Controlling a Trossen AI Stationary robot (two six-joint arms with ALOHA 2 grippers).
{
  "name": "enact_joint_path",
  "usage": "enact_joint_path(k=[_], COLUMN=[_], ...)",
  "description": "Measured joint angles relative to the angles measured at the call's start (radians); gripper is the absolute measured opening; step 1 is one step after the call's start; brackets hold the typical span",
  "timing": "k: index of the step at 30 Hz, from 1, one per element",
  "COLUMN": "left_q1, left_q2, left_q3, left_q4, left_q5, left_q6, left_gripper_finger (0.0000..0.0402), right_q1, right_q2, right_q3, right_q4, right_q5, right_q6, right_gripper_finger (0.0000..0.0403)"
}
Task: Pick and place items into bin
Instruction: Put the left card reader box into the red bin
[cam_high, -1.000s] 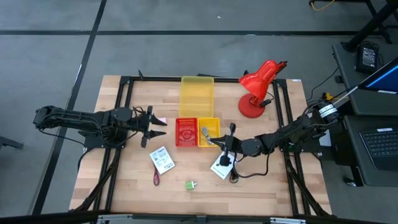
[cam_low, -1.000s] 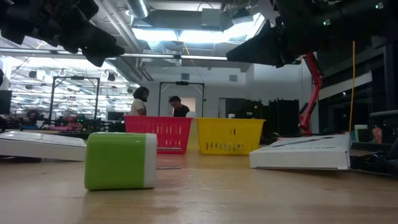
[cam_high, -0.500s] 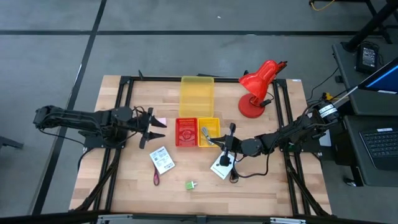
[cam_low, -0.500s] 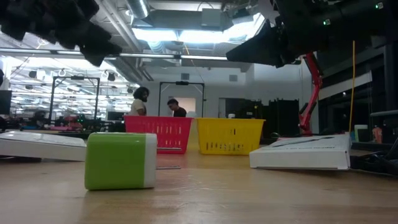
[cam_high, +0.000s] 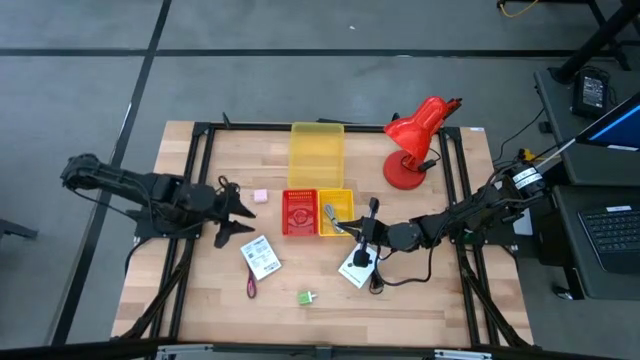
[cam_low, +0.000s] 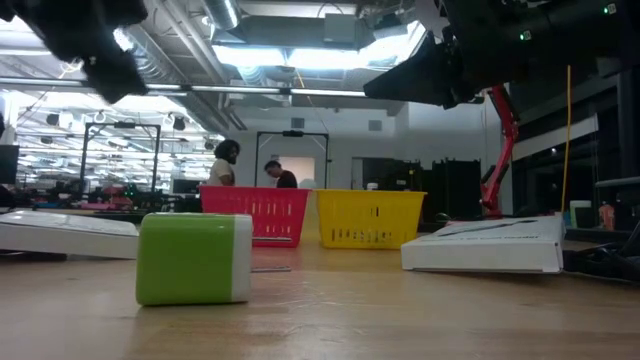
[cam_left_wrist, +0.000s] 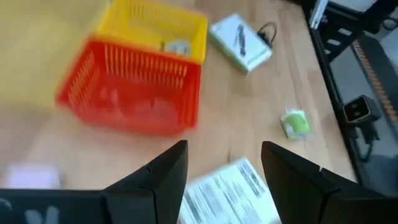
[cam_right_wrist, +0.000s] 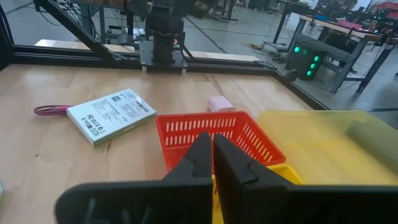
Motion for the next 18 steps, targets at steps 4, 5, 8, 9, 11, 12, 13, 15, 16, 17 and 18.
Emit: enact_joint_path(k=[4,5,8,9,11,12,13,15,16,17,18], left_q1=[-0.044,-0.052,-0.070,-0.074,-0.083,-0.087,-0.092,-0.099,-0.101,-0.104,-0.106], left_q2=[0.000,0.000,0.000,0.000,0.000,0.000,0.000,0.000,0.000,0.000,0.000], left_q3=[0.000,0.000,0.000,0.000,0.000,0.000,0.000,0.000,0.000,0.000,0.000], left_q4=[-0.075,-0.093,-0.142,-0.159,-0.194,-0.213,-0.234,-0.265,-0.276,-0.285,-0.289], left_q5=[-0.006,-0.010,-0.005,0.003,0.007,0.007,0.007,0.007,0.007,0.008,0.010], left_q6=[-0.153,-0.184,-0.284,-0.315,-0.379,-0.410,-0.437,-0.489,-0.513,-0.536,-0.557], left_gripper_finger=[0.0199,0.0199,0.0199,0.0199,0.0199,0.0199,0.0199,0.0199,0.0199,0.0199,0.0199], right_q1=[0.000,0.000,0.000,0.000,0.000,0.000,0.000,0.000,0.000,0.000,0.000], right_q2=[0.000,0.000,0.000,0.000,0.000,0.000,0.000,0.000,0.000,0.000,0.000], right_q3=[0.000,0.000,0.000,0.000,0.000,0.000,0.000,0.000,0.000,0.000,0.000], right_q4=[0.000,0.000,0.000,0.000,0.000,0.000,0.000,0.000,0.001,0.005,0.009], right_q5=[0.000,0.000,-0.034,-0.055,-0.095,-0.109,-0.110,-0.112,-0.112,-0.112,-0.112], right_q6=[-0.002,-0.002,-0.004,-0.004,-0.007,-0.011,-0.022,-0.031,-0.031,-0.033,-0.039], right_gripper_finger=[0.0000,0.0000,0.0000,0.0000,0.0000,0.0000,0.0000,0.0000,0.0000,0.0000,0.0000])
